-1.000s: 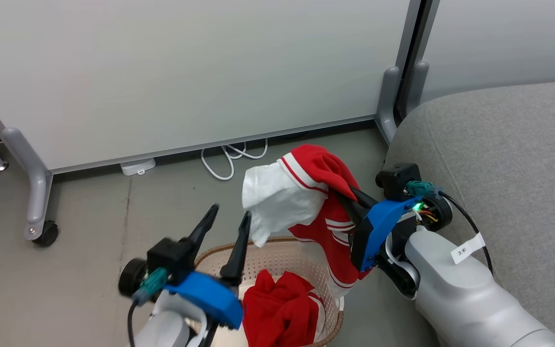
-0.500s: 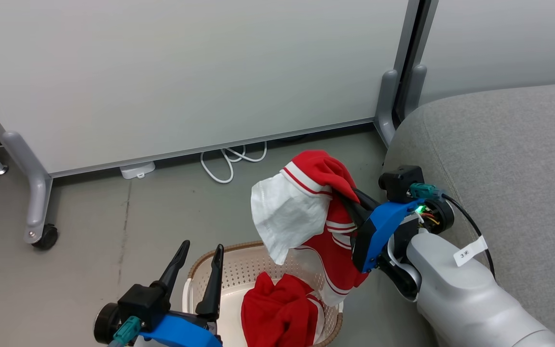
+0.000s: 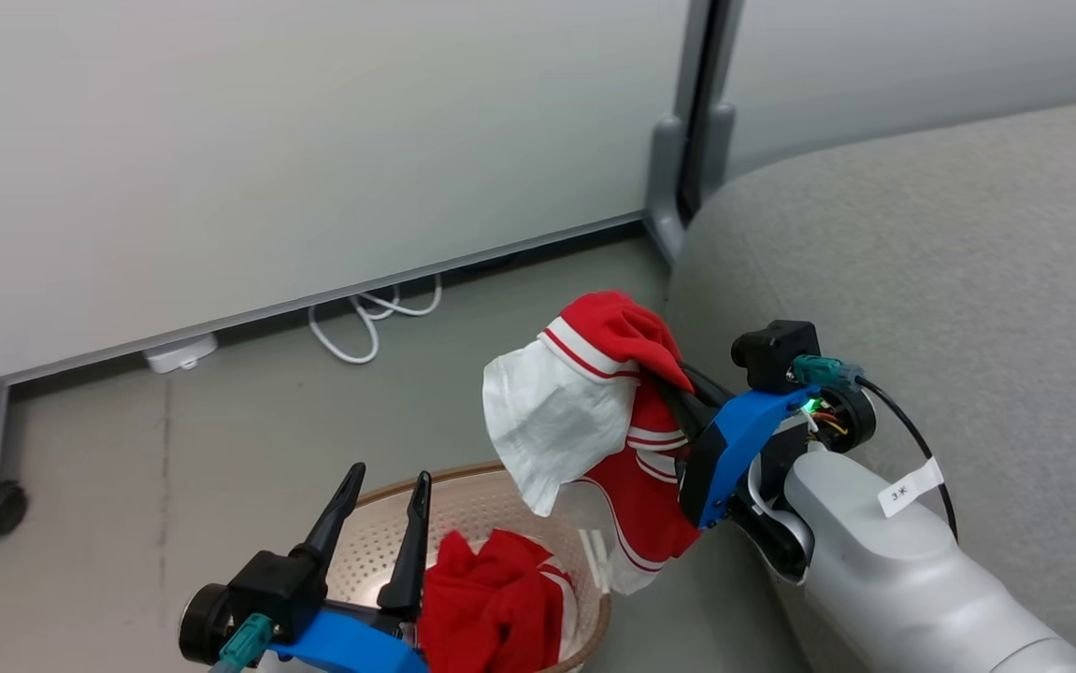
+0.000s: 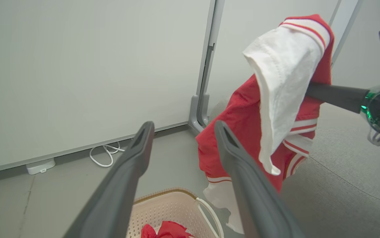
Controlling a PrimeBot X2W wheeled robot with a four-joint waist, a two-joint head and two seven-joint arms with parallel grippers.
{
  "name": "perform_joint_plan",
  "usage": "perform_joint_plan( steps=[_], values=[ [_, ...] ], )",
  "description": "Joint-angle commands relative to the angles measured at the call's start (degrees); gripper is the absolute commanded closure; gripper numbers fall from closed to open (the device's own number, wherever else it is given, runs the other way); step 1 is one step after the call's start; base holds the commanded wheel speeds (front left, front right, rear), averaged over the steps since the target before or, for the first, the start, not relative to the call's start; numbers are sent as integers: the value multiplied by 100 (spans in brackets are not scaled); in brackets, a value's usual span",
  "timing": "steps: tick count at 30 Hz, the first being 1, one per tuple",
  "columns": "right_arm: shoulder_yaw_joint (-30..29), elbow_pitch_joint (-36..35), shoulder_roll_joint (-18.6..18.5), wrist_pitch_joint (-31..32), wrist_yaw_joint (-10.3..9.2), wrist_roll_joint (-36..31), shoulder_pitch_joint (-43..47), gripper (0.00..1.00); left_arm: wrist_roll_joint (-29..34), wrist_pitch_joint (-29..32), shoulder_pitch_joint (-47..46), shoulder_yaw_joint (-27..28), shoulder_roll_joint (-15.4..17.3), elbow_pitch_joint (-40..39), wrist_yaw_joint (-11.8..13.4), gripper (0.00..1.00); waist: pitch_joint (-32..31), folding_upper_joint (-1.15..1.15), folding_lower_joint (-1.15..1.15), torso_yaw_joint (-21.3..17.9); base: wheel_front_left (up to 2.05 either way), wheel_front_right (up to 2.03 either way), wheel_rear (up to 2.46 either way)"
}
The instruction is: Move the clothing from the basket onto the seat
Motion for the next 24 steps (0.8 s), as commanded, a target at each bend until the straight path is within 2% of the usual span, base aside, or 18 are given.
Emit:
perform_joint_plan(
  steps=[1,8,16,24],
  values=[
    [-2,-33,-24,-47,1,-8,-121,100,60,-16,-38,36,-24,-4,-35,0,84,0,0,-299,0,0,0],
    [-21,-74,-81,-75,1,-25,-152,100,198,-16,-169,40,-113,-10,-125,0,199,0,0,-987,0,0,0],
    [-80,-121,-112,-91,1,-20,-115,100,283,-16,-244,19,-155,-21,-160,0,260,0,0,-1589,0,0,0],
    [-146,-132,-137,-101,1,-32,14,100,301,-16,-288,24,-140,10,-183,0,268,0,0,-1917,0,0,0]
  ],
)
